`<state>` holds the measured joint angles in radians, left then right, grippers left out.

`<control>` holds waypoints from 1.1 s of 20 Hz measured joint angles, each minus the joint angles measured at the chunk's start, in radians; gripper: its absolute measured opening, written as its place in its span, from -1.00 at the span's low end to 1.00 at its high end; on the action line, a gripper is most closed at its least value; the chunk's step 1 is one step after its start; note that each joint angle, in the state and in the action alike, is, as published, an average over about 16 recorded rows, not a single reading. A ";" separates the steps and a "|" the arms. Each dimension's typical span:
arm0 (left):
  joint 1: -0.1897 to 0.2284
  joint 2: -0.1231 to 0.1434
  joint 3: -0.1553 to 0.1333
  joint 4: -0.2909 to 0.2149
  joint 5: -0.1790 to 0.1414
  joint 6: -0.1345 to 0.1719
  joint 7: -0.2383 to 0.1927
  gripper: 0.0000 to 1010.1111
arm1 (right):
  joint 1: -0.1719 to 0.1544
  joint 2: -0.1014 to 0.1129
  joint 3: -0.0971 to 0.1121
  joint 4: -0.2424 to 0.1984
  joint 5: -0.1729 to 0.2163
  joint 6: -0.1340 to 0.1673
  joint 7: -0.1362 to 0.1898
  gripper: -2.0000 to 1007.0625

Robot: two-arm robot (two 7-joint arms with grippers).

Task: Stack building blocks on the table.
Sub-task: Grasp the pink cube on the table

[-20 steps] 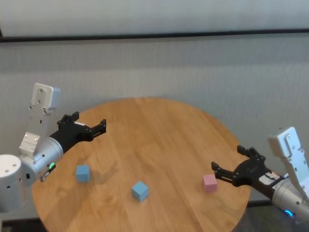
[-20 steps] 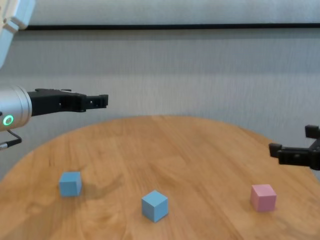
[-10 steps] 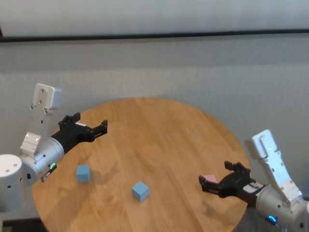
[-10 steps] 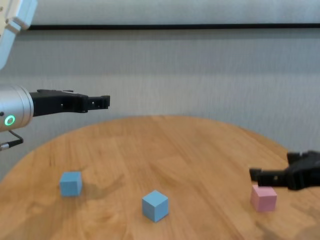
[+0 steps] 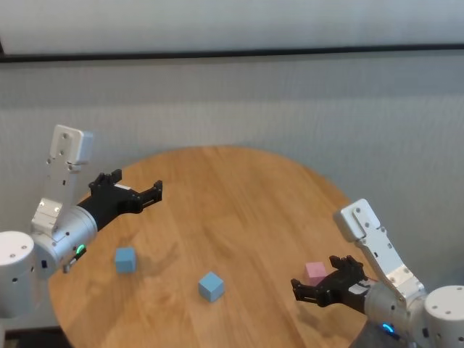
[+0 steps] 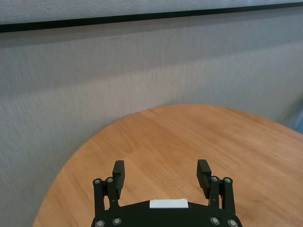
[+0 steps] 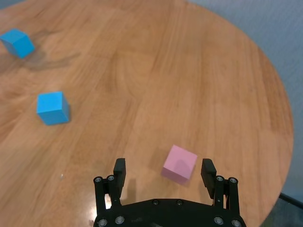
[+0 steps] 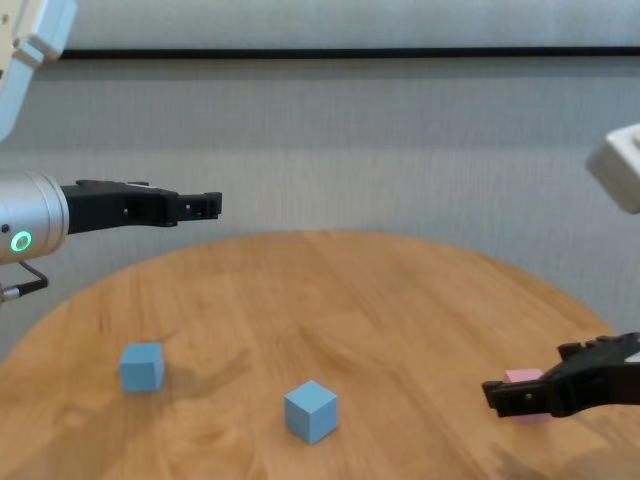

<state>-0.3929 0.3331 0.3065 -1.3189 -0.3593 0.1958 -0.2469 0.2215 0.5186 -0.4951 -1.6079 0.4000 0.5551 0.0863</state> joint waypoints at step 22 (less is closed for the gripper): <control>-0.001 0.000 0.001 0.000 -0.001 0.002 -0.001 0.98 | 0.031 -0.170 0.072 0.050 -0.015 0.222 -0.141 1.00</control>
<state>-0.3941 0.3331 0.3079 -1.3189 -0.3603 0.1980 -0.2479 0.2520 0.3487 -0.4233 -1.5578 0.3848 0.7771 -0.0542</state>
